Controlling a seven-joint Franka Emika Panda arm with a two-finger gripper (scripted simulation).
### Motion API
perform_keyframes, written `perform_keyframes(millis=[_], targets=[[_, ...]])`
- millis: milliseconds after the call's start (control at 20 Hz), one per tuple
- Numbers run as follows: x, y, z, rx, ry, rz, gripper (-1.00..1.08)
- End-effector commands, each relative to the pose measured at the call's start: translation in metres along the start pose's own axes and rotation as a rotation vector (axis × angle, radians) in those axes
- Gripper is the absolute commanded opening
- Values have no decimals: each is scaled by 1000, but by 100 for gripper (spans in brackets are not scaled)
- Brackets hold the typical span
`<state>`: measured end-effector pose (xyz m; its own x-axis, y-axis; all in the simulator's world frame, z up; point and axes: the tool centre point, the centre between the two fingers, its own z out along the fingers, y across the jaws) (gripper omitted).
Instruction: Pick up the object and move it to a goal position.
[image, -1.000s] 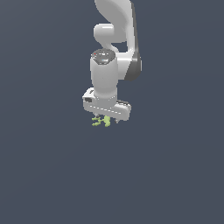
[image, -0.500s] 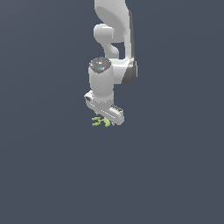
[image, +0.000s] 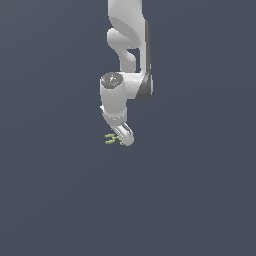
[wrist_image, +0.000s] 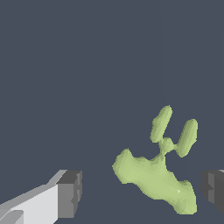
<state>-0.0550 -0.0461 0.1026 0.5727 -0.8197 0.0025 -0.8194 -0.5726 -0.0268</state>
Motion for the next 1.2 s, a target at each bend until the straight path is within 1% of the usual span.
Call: perform_keyframes(millis=[0,300,600,900,1150], targets=[[-1,8,7,-4,-1,84,100],[-4,27,23,-14,-2,270,100],[-6,41,33,-22,1,401,100],[-7,49,39,-26,4,472,100],[-7,50,39,-27,4,481,100]])
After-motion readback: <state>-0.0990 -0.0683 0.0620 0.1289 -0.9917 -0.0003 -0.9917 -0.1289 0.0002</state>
